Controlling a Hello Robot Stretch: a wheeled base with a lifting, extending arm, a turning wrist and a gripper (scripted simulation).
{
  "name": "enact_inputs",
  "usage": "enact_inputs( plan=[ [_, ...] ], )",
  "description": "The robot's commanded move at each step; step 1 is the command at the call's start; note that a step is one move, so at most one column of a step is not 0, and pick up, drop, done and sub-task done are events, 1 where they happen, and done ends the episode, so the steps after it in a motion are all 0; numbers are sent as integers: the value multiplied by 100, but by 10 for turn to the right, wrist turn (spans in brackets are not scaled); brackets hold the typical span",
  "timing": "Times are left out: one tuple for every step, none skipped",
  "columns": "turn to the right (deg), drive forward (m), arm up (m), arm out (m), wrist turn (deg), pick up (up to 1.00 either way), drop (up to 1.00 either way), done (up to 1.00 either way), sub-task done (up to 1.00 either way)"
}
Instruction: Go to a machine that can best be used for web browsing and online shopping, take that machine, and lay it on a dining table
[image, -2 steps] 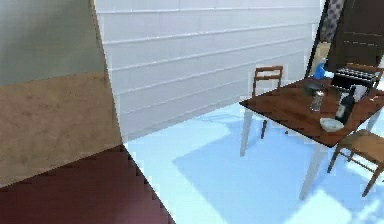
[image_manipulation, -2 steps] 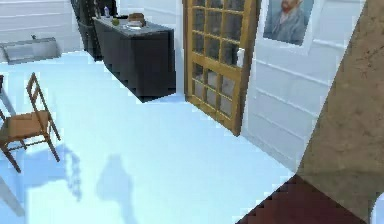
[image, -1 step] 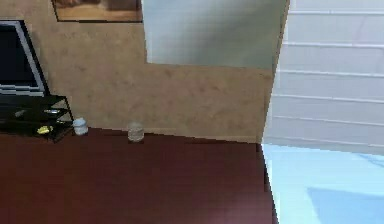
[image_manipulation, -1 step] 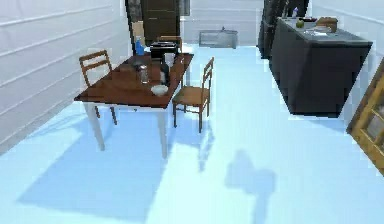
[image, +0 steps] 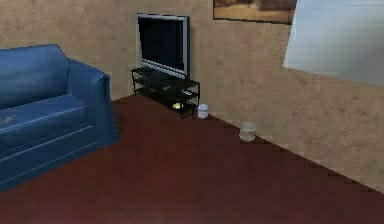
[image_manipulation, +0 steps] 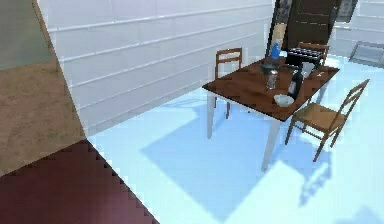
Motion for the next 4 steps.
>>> enact_inputs(
  plan=[
    [0,20,0,0,0,0,0,0,0],
    [-330,0,0,0,0,0,0,0,0],
    [0,100,0,0,0,0,0,0,0],
    [-30,0,0,0,0,0,0,0,0]
  ],
)
